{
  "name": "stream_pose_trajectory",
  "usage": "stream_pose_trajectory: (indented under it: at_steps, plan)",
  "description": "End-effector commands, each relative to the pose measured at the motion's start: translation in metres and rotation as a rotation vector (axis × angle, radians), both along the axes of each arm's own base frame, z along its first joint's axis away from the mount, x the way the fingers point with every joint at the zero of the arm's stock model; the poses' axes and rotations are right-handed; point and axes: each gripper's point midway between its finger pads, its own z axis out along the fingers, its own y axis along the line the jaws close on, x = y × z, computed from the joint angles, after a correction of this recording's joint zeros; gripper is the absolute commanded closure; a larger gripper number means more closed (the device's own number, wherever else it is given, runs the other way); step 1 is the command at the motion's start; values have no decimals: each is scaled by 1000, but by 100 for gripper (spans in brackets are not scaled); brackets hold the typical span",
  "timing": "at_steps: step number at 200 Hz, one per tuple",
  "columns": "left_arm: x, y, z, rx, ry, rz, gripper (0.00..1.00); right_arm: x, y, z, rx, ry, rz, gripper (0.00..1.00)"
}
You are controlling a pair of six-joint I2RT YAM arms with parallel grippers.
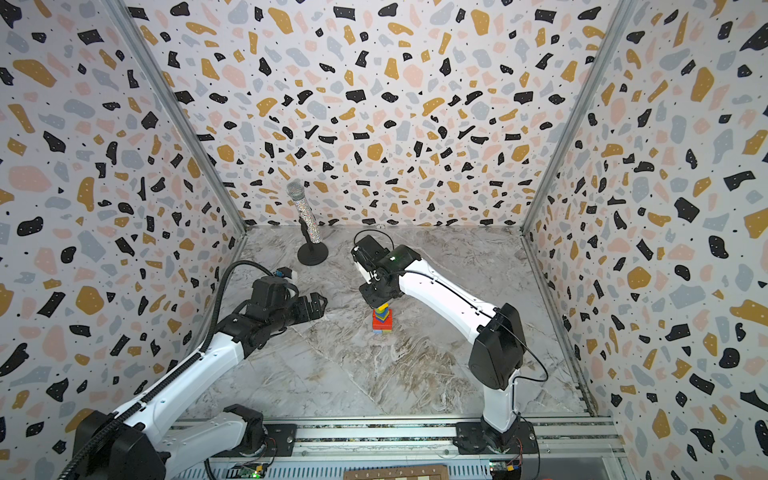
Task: Build the wood block tower
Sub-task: 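Lower the yellow block onto the cylinder top with the right gripper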
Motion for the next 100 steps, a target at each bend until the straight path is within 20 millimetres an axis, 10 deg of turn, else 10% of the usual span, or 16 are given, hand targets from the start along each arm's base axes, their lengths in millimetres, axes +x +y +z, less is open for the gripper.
stream_pose_trajectory:
  at_steps: [1,100]
  plan:
    - [2,-2,6,-16,-36,-11,0,-4,-2,-3,-19,7,1,73]
    - [2,-2,6,-17,-36,-11,0,-2,-1,-5,-13,2,-2,70]
